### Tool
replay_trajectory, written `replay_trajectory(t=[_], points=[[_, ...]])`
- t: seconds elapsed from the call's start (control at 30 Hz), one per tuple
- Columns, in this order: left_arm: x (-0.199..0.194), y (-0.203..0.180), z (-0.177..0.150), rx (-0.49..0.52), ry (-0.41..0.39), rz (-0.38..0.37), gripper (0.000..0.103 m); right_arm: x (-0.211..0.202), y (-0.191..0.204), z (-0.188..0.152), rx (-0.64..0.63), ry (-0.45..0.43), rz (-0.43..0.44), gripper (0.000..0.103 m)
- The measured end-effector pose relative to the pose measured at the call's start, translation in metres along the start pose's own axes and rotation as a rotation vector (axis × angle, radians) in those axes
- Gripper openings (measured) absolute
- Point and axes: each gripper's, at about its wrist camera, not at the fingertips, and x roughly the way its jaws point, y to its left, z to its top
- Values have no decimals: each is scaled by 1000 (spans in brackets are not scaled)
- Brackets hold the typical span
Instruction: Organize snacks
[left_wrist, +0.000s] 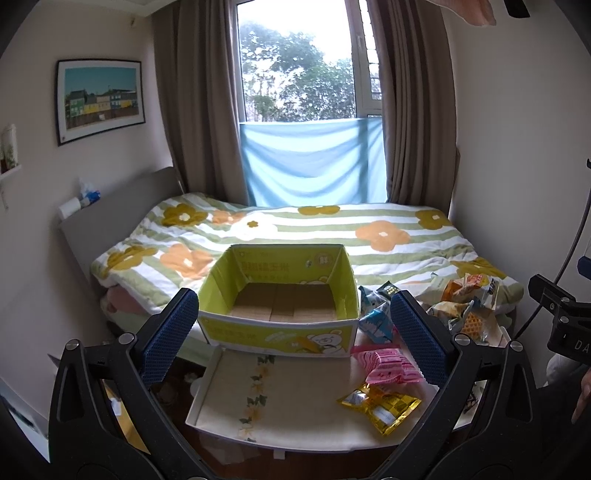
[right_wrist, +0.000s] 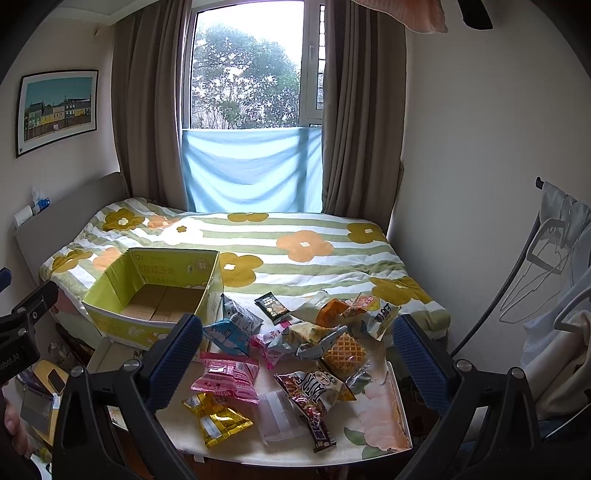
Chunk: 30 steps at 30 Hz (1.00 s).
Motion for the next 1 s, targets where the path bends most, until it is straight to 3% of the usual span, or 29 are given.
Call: replay_trajectory(t=[0.8, 1.0], points=[[0, 0, -4, -2, 7, -4, 103, -4, 3, 6, -5, 1, -3, 103], [-2, 1, -4, -5, -5, -14, 103, -1, 5, -7, -6, -2, -2, 103]])
